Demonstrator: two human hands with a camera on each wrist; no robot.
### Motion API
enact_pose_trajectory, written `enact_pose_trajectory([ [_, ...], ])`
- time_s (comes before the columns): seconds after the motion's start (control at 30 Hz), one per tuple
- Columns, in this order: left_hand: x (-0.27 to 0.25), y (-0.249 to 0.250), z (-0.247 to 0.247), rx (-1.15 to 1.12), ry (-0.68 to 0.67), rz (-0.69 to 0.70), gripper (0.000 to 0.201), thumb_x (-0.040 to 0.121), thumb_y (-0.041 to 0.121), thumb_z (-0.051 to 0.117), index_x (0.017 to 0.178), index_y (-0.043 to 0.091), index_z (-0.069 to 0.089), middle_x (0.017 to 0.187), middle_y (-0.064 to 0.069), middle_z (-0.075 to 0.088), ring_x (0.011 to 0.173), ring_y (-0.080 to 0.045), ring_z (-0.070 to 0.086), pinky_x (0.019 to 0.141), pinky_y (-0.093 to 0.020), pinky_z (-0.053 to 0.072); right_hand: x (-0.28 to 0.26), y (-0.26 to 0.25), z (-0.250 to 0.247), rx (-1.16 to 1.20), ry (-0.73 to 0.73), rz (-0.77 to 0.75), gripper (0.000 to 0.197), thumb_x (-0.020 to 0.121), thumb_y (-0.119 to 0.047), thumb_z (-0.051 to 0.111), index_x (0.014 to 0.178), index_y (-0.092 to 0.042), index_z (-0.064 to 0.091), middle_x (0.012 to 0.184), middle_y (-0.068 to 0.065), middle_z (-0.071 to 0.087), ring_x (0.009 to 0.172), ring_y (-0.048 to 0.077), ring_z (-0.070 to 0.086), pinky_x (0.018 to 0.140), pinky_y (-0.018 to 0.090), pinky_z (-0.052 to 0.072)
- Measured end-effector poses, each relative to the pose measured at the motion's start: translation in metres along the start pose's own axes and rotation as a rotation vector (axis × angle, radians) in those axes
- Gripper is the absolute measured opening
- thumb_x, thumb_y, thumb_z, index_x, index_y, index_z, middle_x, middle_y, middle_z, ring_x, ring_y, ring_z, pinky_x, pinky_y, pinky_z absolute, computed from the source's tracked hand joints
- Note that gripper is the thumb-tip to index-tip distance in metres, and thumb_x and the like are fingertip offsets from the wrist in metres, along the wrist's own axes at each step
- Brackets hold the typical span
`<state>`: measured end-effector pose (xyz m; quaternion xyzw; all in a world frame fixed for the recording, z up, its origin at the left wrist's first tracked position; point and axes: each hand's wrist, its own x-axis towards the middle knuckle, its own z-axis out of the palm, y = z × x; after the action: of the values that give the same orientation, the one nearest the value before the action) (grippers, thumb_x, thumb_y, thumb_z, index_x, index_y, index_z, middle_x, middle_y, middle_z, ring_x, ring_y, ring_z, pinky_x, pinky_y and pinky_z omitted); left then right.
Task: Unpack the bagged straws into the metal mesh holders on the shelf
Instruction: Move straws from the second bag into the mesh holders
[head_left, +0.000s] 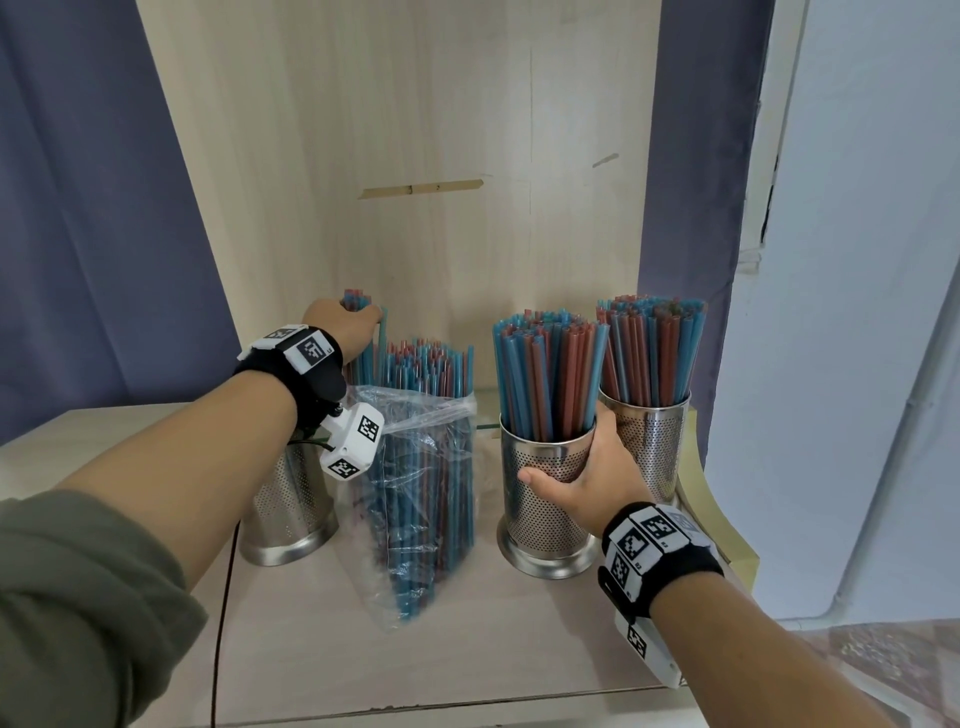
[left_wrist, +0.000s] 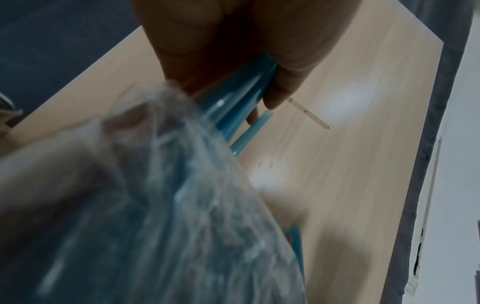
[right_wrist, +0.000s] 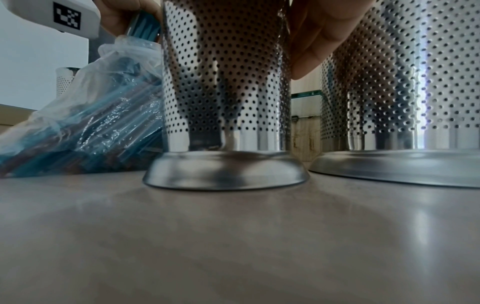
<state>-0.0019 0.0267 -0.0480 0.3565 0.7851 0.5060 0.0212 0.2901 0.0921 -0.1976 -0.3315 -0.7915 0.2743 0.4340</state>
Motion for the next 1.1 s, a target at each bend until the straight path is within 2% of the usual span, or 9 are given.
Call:
enact_pose_trajectory([
  [0.17, 0.002, 0.005, -0.004, -0.058, 0.017, 0.011, 0.023, 0.084, 0.030, 0.067, 0.073, 0.011, 0.063, 0.084, -0.012, 0.061, 0.074, -0.024, 0.051, 0.069, -0.034, 0.043, -0.001, 0.001, -0.001, 0.008, -0.001, 0.001, 0.104, 0.060, -0.051, 0.086, 0.142, -0.021, 0.028, 0.135, -0.004, 0.054, 0.124, 0.012, 0.053, 0.104, 0.024, 0.042],
  [0.33, 0.008, 0.020, -0.012, -0.307, 0.031, 0.053, 0.017, 0.093, 0.016, 0.056, 0.088, 0.003, 0.065, 0.080, -0.010, 0.069, 0.073, -0.024, 0.067, 0.089, -0.039, 0.056, 0.000, 0.001, 0.000, 0.004, -0.006, 0.001, 0.103, 0.061, -0.051, 0.086, 0.141, -0.020, 0.029, 0.134, -0.004, 0.053, 0.123, 0.012, 0.052, 0.105, 0.026, 0.042],
  [0.43, 0.011, 0.034, -0.023, -0.381, 0.075, 0.068, 0.018, 0.096, 0.013, 0.052, 0.105, -0.001, 0.059, 0.072, -0.006, 0.064, 0.051, -0.011, 0.064, 0.067, -0.028, 0.060, -0.001, 0.001, -0.001, -0.012, 0.000, 0.005, 0.100, 0.061, -0.051, 0.085, 0.139, -0.019, 0.031, 0.133, -0.003, 0.054, 0.122, 0.013, 0.053, 0.103, 0.025, 0.043],
  [0.5, 0.014, 0.043, -0.031, -0.402, 0.119, 0.076, 0.013, 0.096, 0.013, 0.052, 0.099, 0.002, 0.059, 0.065, -0.004, 0.061, 0.043, -0.007, 0.059, 0.054, -0.022, 0.056, -0.001, 0.001, 0.000, -0.008, 0.002, 0.005, 0.101, 0.061, -0.051, 0.085, 0.139, -0.019, 0.031, 0.133, -0.003, 0.054, 0.122, 0.014, 0.053, 0.102, 0.025, 0.043],
  [0.6, 0.021, 0.051, -0.043, -0.424, 0.152, 0.090, 0.023, 0.092, 0.017, 0.054, 0.070, 0.011, 0.057, 0.043, 0.005, 0.057, 0.046, -0.014, 0.057, 0.069, -0.036, 0.057, 0.000, 0.002, 0.001, -0.006, -0.002, 0.008, 0.101, 0.060, -0.054, 0.084, 0.139, -0.020, 0.031, 0.133, -0.003, 0.054, 0.123, 0.014, 0.053, 0.102, 0.025, 0.043],
  [0.7, 0.022, 0.056, -0.052, -0.455, 0.198, 0.129, 0.029, 0.089, 0.023, 0.056, 0.061, 0.015, 0.054, 0.041, 0.006, 0.056, 0.052, -0.020, 0.055, 0.075, -0.043, 0.058, 0.000, 0.002, 0.001, -0.015, -0.004, 0.014, 0.102, 0.059, -0.055, 0.084, 0.138, -0.020, 0.031, 0.133, -0.003, 0.054, 0.123, 0.013, 0.053, 0.103, 0.027, 0.044],
  [0.8, 0.019, 0.063, -0.058, -0.461, 0.239, 0.162, 0.031, 0.089, 0.025, 0.055, 0.058, 0.016, 0.053, 0.040, 0.006, 0.055, 0.054, -0.023, 0.054, 0.071, -0.042, 0.058, 0.000, 0.002, 0.000, -0.016, -0.005, 0.013, 0.103, 0.060, -0.053, 0.085, 0.140, -0.020, 0.029, 0.134, -0.003, 0.054, 0.123, 0.013, 0.053, 0.102, 0.024, 0.042],
  [1.0, 0.013, 0.080, -0.069, -0.538, 0.317, 0.212, 0.031, 0.095, 0.027, 0.053, 0.067, 0.016, 0.050, 0.056, -0.001, 0.054, 0.041, -0.010, 0.050, 0.059, -0.031, 0.054, 0.000, 0.001, 0.000, -0.020, -0.007, 0.016, 0.103, 0.061, -0.052, 0.085, 0.141, -0.020, 0.028, 0.135, -0.003, 0.053, 0.125, 0.013, 0.052, 0.104, 0.025, 0.042],
  [1.1, 0.005, 0.089, -0.077, -0.589, 0.348, 0.248, 0.032, 0.095, 0.027, 0.052, 0.066, 0.016, 0.048, 0.052, 0.003, 0.052, 0.039, -0.009, 0.049, 0.054, -0.029, 0.051, 0.000, 0.001, 0.000, -0.018, -0.012, 0.019, 0.104, 0.060, -0.053, 0.085, 0.141, -0.021, 0.028, 0.136, -0.003, 0.053, 0.125, 0.013, 0.052, 0.104, 0.026, 0.042],
])
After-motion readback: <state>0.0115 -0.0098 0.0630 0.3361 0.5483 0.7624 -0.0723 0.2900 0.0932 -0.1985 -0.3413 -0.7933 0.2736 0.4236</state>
